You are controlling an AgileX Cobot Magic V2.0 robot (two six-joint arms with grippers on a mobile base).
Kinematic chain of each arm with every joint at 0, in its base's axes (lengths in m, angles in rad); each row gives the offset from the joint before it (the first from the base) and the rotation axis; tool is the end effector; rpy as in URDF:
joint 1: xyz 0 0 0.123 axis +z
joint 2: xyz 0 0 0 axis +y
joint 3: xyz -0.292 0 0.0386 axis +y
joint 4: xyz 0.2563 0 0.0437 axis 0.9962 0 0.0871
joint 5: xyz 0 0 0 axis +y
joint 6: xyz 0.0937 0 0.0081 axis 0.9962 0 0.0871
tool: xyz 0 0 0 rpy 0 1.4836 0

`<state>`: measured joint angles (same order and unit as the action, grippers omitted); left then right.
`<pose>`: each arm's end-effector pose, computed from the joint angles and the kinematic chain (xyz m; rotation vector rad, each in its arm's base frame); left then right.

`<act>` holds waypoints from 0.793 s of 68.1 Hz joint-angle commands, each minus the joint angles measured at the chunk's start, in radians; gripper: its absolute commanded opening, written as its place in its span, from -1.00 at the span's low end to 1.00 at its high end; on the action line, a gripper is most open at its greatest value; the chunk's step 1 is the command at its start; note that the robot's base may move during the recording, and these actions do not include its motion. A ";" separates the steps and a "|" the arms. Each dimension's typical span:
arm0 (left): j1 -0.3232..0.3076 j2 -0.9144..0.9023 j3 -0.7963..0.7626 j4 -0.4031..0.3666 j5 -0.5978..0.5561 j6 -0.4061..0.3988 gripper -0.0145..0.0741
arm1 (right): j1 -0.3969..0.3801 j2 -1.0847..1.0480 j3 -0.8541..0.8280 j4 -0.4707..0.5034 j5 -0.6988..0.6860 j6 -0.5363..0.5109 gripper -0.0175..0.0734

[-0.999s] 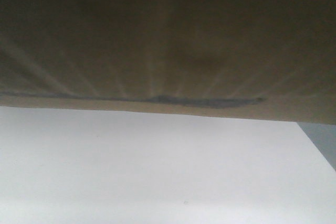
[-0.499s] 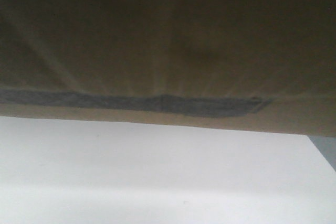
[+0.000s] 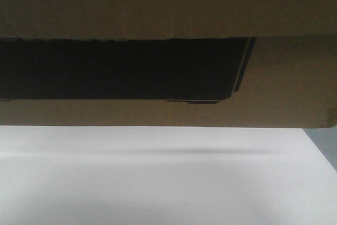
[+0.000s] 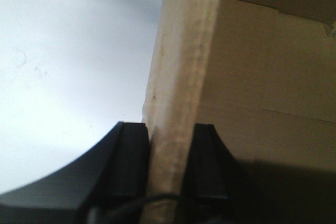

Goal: Grab box from left shelf to table start
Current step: 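Lower the held box with both grippers onto the white table, then open both grippers and release the box on the table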

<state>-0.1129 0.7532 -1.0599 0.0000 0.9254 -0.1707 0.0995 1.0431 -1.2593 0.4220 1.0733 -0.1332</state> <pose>0.1248 -0.0141 0.4222 -0.0609 2.1060 -0.1703 0.1883 0.0528 0.4338 -0.2150 2.2849 0.5147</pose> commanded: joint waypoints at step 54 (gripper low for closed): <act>-0.022 0.479 -0.040 -0.145 -0.179 0.111 -0.88 | 0.081 0.380 -0.083 0.105 -0.251 -0.082 0.07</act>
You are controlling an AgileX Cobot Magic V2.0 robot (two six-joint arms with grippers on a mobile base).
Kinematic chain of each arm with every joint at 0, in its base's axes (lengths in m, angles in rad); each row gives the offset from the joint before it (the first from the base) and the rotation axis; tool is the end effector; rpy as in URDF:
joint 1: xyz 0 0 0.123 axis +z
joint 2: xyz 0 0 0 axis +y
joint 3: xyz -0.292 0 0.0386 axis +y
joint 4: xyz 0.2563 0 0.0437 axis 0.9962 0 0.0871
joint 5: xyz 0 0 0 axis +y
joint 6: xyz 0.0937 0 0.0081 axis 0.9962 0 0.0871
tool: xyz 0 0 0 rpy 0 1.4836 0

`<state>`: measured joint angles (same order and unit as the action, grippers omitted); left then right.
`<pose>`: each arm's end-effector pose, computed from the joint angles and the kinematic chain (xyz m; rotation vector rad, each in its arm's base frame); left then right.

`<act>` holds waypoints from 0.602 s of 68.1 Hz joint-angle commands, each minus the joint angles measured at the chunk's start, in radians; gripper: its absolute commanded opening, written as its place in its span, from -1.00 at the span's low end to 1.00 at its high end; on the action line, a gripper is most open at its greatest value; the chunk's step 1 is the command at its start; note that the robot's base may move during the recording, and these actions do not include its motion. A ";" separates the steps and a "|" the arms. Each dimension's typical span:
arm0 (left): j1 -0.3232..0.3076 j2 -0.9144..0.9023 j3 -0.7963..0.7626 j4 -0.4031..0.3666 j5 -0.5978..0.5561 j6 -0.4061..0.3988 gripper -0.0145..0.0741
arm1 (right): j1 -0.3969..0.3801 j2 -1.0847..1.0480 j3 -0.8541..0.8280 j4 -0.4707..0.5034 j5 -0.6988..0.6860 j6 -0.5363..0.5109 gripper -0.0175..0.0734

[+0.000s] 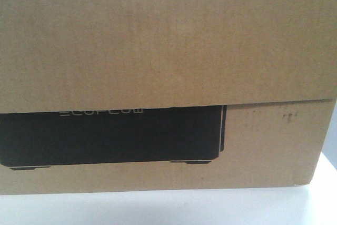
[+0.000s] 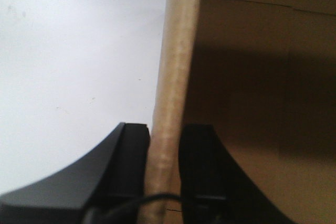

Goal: Grab box from left shelf to table start
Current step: 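Open both grippers and release the box on the table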

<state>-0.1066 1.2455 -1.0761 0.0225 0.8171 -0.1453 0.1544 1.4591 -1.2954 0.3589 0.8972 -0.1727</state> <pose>0.2604 -0.0263 0.3382 -0.0359 2.4713 -0.0816 0.3112 0.0746 0.3457 -0.2363 2.5026 0.4358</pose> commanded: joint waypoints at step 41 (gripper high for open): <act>-0.029 -0.015 -0.065 -0.183 -0.034 0.086 0.61 | -0.003 -0.040 -0.110 0.055 0.018 -0.034 0.76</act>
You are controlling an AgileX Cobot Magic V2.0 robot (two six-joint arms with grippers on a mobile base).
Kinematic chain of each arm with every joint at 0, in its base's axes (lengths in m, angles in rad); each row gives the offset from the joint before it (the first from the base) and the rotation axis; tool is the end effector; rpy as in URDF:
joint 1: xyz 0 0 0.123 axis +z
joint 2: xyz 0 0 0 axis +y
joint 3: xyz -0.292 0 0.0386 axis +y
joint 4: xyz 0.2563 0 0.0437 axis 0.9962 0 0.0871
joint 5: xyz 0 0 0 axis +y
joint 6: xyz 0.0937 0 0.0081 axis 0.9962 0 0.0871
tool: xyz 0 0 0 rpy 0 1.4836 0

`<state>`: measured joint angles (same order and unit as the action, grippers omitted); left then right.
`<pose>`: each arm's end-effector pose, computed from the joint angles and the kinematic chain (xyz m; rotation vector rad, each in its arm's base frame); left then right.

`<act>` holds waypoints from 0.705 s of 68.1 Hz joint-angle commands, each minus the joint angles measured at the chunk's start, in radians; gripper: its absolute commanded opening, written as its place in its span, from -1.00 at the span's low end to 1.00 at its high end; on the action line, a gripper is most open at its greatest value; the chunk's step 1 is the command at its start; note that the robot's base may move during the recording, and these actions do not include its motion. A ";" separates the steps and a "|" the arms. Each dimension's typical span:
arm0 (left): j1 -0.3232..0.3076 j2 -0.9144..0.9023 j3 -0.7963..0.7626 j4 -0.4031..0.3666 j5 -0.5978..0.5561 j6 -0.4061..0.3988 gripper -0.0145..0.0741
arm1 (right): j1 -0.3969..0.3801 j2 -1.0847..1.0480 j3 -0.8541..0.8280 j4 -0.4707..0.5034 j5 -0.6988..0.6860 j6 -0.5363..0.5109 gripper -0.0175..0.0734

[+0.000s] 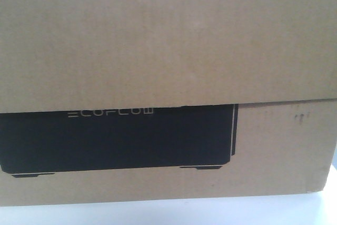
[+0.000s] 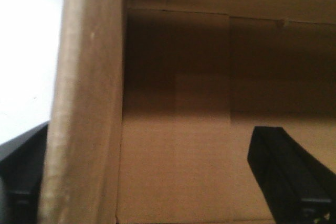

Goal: Grab box from left shelf to table start
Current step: 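Open both grippers and release the box on the table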

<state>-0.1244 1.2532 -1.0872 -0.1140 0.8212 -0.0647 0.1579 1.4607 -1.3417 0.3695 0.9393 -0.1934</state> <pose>0.2609 -0.0405 0.3399 0.0137 2.4759 -0.2178 0.3108 0.0773 0.3579 -0.2802 2.4905 0.4488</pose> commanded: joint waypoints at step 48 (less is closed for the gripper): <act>-0.011 -0.343 -0.168 0.082 0.063 0.005 0.26 | -0.015 -0.324 -0.116 -0.166 0.021 0.036 -0.42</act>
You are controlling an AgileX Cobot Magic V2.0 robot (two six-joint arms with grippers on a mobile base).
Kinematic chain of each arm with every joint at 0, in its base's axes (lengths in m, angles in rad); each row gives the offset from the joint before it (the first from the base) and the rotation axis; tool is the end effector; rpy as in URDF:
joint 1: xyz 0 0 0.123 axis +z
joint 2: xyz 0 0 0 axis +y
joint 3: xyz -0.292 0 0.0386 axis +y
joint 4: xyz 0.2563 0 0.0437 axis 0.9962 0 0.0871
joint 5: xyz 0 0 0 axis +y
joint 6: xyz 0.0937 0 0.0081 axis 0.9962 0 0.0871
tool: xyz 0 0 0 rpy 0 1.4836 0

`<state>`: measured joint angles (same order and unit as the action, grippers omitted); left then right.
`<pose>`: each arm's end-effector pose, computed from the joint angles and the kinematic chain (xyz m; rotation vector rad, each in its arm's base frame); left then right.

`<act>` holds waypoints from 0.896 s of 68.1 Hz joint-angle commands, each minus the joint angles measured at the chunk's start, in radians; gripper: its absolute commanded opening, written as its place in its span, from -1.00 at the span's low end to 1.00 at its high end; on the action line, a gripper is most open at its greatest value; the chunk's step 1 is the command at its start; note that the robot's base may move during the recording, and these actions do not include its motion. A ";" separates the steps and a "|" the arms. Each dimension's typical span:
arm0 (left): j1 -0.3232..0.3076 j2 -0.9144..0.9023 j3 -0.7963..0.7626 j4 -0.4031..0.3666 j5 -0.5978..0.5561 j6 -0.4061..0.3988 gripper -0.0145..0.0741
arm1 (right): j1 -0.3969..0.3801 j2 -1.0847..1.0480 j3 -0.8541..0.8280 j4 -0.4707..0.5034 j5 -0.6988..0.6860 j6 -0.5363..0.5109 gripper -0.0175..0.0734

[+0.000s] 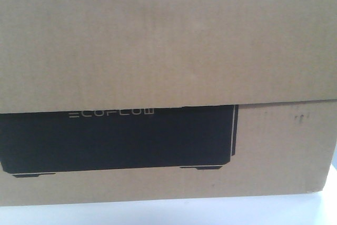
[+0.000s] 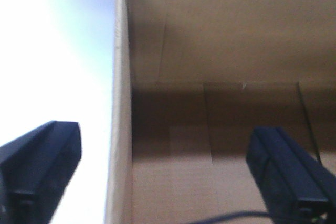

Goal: Grab box from left shelf to table start
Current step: 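Open both grippers and release the box on the table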

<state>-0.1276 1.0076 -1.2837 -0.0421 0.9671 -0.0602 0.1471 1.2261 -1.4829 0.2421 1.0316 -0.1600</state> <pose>0.1868 -0.0273 0.4490 0.0672 2.1771 -0.1584 0.2408 0.0552 0.4607 -0.3142 2.2224 0.2937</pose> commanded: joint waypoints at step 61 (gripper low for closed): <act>-0.008 -1.031 0.902 0.064 -0.481 0.001 -0.88 | -0.005 -1.096 1.152 -0.077 -0.779 0.002 -0.49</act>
<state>-0.1276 -0.0124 -0.3755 0.0230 0.6048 -0.0580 0.1471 0.1601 -0.3391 0.1692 0.3910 -0.1561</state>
